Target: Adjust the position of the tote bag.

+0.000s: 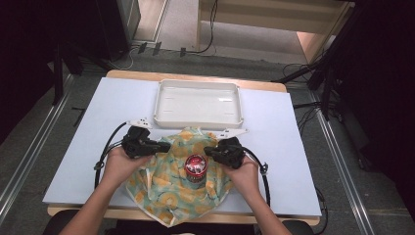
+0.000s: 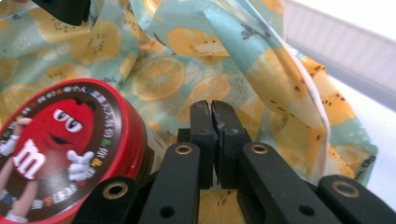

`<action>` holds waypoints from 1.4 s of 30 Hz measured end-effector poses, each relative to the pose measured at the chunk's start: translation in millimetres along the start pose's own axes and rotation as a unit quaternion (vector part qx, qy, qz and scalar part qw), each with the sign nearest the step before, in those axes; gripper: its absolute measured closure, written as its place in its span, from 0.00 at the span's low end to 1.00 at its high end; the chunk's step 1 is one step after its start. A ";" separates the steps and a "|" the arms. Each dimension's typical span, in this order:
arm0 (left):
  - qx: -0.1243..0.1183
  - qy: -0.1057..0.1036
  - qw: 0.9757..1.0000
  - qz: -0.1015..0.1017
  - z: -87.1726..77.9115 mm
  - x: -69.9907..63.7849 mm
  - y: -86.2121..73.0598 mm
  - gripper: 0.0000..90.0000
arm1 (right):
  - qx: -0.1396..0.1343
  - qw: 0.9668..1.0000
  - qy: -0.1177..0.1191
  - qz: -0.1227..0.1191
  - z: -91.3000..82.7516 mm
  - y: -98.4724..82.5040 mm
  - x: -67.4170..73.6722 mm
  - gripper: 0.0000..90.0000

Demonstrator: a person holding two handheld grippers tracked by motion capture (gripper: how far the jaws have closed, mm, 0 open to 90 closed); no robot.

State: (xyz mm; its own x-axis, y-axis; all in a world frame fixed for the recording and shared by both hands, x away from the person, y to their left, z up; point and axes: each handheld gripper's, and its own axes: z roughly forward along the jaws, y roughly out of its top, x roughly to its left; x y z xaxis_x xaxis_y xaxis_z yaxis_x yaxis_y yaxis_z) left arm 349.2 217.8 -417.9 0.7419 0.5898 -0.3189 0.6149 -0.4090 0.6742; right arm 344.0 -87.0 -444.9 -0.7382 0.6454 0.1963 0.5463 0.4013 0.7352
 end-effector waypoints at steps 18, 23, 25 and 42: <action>0.024 0.018 0.999 -0.028 16.7 26.2 -21.1 0.95 | 0.036 0.999 -0.037 0.006 16.2 -20.8 -8.1 0.99; 0.026 0.027 0.999 -0.029 18.2 28.4 -22.8 0.96 | 0.036 0.998 -0.056 0.011 13.7 -22.7 -14.5 1.00; 0.027 0.031 0.999 -0.031 18.9 29.2 -23.6 0.96 | 0.035 0.997 -0.062 0.018 11.6 -23.8 -17.7 1.00; 0.039 0.051 0.997 -0.045 15.6 38.5 -27.6 0.97 | 0.042 0.993 -0.108 0.037 -7.3 -34.8 -30.3 1.00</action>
State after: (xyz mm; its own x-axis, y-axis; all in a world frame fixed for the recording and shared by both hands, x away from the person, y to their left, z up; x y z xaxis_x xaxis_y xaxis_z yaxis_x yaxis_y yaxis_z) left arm 365.0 240.9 -459.2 0.6551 0.6920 -0.3034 0.6992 -0.4030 0.5905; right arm 344.5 -125.3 -471.7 -0.5977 0.7959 0.0961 0.6330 0.3950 0.6658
